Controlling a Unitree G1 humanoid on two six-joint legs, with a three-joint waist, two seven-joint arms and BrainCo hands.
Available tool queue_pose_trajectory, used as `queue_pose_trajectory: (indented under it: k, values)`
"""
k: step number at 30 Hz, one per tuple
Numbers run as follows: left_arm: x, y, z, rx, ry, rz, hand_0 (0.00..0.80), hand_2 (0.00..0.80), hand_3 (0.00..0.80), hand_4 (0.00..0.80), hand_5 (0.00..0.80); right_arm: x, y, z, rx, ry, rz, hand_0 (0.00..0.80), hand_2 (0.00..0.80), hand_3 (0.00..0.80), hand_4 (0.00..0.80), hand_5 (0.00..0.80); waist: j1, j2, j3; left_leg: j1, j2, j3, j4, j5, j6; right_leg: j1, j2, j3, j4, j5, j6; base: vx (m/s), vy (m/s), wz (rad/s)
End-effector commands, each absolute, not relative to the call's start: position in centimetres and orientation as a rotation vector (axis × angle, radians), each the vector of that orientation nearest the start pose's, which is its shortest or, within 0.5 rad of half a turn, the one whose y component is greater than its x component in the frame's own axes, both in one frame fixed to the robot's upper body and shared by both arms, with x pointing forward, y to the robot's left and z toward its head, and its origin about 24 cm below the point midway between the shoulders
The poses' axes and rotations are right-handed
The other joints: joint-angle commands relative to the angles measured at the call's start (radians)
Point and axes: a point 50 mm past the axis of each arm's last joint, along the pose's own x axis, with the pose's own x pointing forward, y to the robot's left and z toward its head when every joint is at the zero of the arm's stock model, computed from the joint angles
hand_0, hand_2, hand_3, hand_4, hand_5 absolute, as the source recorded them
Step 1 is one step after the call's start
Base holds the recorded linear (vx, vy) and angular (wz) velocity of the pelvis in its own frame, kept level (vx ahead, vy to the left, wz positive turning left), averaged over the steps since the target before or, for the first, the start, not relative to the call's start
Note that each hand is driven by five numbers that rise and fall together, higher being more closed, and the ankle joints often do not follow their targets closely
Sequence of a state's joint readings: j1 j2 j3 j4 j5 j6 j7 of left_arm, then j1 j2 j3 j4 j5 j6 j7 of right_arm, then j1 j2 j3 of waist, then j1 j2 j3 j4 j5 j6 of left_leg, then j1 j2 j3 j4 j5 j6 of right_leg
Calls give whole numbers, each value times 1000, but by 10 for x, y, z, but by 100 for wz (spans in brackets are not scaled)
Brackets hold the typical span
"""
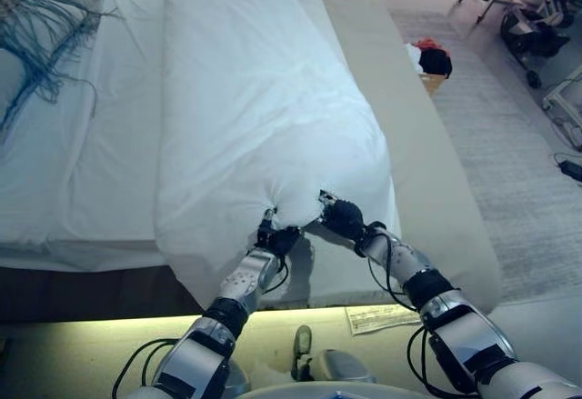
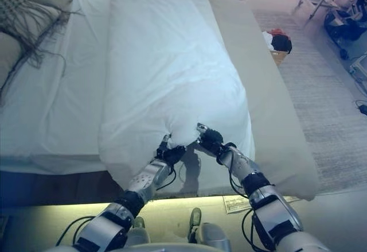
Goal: Make the bed neatly
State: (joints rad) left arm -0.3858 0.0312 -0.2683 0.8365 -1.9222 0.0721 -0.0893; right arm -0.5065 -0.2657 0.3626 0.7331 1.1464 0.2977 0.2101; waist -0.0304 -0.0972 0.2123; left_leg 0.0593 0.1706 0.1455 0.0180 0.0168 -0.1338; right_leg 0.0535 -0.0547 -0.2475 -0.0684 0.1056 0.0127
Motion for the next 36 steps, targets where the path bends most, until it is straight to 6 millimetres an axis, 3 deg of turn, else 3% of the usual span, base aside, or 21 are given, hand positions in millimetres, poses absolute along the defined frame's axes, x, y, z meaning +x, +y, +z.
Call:
queue_pose_trajectory:
  k: [1, 3, 9, 19, 28, 36]
  values:
    - [292, 109, -43, -1609, 483, 126, 800, 800, 800, 800, 800, 322, -145, 6, 626, 528, 364, 0, 0, 0, 0, 0, 60, -3, -39, -12, 39, -10, -29, 27, -16, 28, -126, -26, 81, -78, 138, 27, 57, 16]
    - [286, 121, -50, -1583, 480, 165, 800, 800, 800, 800, 800, 311, -154, -9, 601, 578, 353, 0, 0, 0, 0, 0, 66, 3, -46, -5, 34, -15, -35, 28, -16, 34, -131, -34, 81, -81, 138, 21, 67, 9]
    - [253, 181, -81, -1489, 457, 368, 800, 800, 800, 800, 800, 261, -181, -60, 552, 758, 325, 0, 0, 0, 0, 0, 82, 36, -69, 18, 16, -34, -56, 31, -10, 60, -145, -55, 75, -90, 138, 18, 77, 10]
    - [210, 256, -98, -1377, 415, 532, 800, 800, 800, 800, 800, 205, -205, -105, 570, 945, 261, 0, 0, 0, 0, 0, 87, 78, -104, 29, -11, -53, -53, 29, -1, 79, -151, -63, 81, -100, 127, 3, 69, 7]
    - [177, 294, -97, -1344, 317, 534, 800, 800, 800, 800, 800, 171, -228, -124, 603, 1011, 98, 0, 0, 0, 0, 0, 117, 122, -131, 37, -46, -79, -66, 32, 9, 99, -162, -71, 76, -97, 124, -32, 78, 4]
    - [144, 324, -101, -1293, 344, 688, 800, 800, 800, 800, 800, 173, -237, -123, 639, 978, 21, 0, 0, 0, 0, 0, 147, 143, -153, 37, -60, -98, -80, 36, 8, 109, -164, -93, 72, -101, 121, -17, 39, 8]
